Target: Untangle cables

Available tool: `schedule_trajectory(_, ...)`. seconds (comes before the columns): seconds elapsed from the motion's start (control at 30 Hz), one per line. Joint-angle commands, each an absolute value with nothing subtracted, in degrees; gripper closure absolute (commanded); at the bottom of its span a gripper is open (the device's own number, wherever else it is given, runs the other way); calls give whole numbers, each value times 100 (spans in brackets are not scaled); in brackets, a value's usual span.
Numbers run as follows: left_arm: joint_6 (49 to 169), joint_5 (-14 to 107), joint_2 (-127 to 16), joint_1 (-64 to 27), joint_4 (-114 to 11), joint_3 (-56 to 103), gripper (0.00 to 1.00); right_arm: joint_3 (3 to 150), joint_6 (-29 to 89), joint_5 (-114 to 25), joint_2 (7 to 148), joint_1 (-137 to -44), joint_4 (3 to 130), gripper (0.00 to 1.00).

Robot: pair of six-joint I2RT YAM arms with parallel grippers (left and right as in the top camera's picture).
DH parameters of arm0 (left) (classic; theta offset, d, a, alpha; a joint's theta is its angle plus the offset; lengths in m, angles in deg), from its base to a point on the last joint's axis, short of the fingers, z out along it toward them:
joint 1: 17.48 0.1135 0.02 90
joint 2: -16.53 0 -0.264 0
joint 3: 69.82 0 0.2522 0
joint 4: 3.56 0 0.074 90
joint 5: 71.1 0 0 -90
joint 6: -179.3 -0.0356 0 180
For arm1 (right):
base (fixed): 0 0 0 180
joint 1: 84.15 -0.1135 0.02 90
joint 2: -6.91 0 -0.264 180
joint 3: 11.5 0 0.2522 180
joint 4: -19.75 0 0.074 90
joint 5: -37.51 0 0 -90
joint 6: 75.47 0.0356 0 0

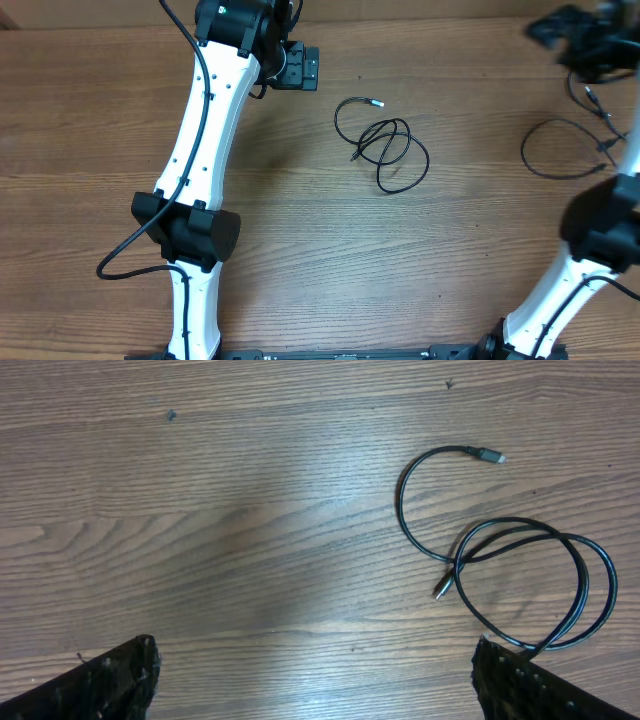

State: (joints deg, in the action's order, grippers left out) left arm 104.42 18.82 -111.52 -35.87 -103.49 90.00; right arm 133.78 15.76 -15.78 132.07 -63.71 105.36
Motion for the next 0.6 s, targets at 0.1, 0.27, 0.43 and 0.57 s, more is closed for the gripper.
schedule_trajectory(0.1,10542,1830,-11161,-3587,-10364,8992,0,13273,1509,-2330,13124,-7584,11137,0)
schedule_trajectory(0.27,10542,1830,-11161,-3587,-10362,8992,0,12255,1517,-2870,13124,-8576,11229,3)
schedule_trajectory(0.43,10542,1832,-11161,-3587,-10364,8992,0,11145,1596,-2866,13124,-8976,10989,14)
schedule_trajectory(0.57,10542,1832,-11161,-3587,-10364,8992,0,10592,1596,-2866,13124,-9050,10805,26)
